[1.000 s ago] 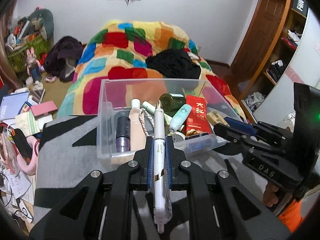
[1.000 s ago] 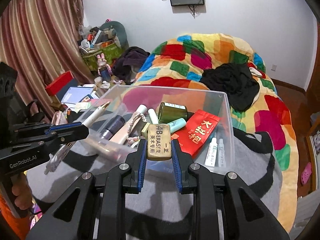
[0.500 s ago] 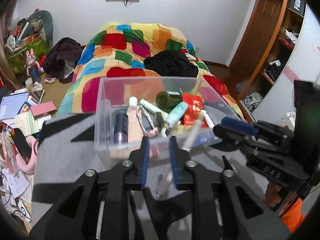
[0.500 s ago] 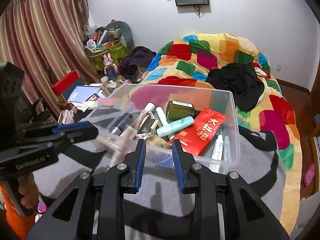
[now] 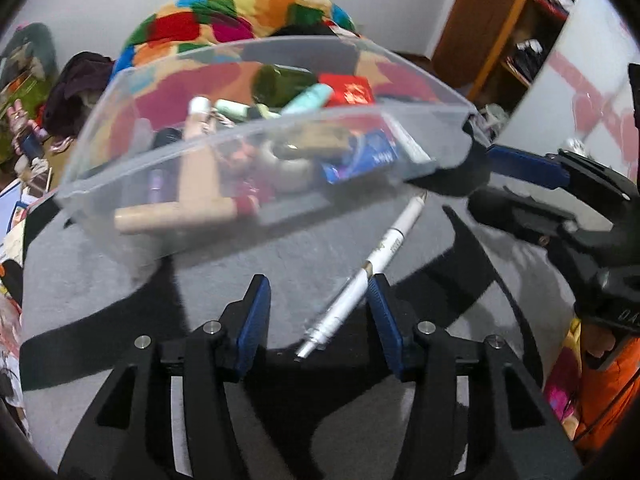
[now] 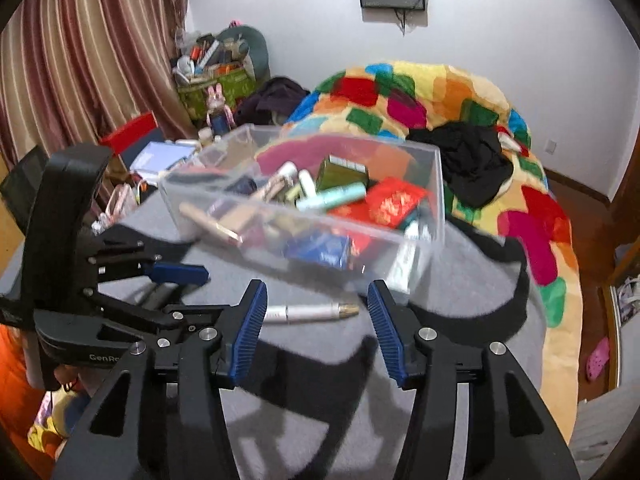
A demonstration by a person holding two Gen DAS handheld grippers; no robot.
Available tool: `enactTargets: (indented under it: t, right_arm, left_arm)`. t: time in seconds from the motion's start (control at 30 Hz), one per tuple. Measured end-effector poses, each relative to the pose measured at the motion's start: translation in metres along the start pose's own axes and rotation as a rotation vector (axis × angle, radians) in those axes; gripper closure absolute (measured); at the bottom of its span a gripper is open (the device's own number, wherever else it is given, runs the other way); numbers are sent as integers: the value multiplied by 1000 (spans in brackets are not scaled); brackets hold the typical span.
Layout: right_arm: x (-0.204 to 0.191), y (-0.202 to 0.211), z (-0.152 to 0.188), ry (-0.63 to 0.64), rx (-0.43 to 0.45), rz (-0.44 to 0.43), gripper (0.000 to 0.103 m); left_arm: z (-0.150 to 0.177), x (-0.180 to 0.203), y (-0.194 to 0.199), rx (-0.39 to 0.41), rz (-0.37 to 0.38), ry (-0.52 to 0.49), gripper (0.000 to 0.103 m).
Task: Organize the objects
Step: 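Grasp the second white pen with the left tool and drop it into the box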
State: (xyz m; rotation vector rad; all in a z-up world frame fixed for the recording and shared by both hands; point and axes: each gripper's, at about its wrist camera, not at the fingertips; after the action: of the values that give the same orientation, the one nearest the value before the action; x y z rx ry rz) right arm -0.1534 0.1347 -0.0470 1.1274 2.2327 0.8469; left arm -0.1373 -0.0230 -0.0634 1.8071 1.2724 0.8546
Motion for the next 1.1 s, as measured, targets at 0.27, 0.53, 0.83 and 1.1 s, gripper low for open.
enactTargets:
  t: [0.27, 0.53, 0.83, 1.1]
  right_arm:
    - [19, -10, 16, -79, -49, -6, 54]
    - [15, 0, 16, -77, -26, -18, 54]
    - [-1, 10, 11, -54, 5, -45, 54]
    - [-15, 26, 0, -31, 59, -67, 54]
  left_arm:
    - [2, 31, -1, 4, -43, -117, 82]
    - [28, 48, 25, 55, -74, -128, 93]
    - [36, 33, 82, 184, -65, -34, 93]
    - [0, 10, 107, 277, -52, 26, 93]
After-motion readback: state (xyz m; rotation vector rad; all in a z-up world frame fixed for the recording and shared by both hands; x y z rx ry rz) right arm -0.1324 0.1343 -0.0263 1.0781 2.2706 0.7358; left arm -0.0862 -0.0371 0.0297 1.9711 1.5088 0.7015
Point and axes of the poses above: each gripper's, at about its wrist camera, not at the fingertips, and y roughly against the way its jaws point, x to its right, z to its underside, and after that the axes turned 4 degrees about -y, right-handed
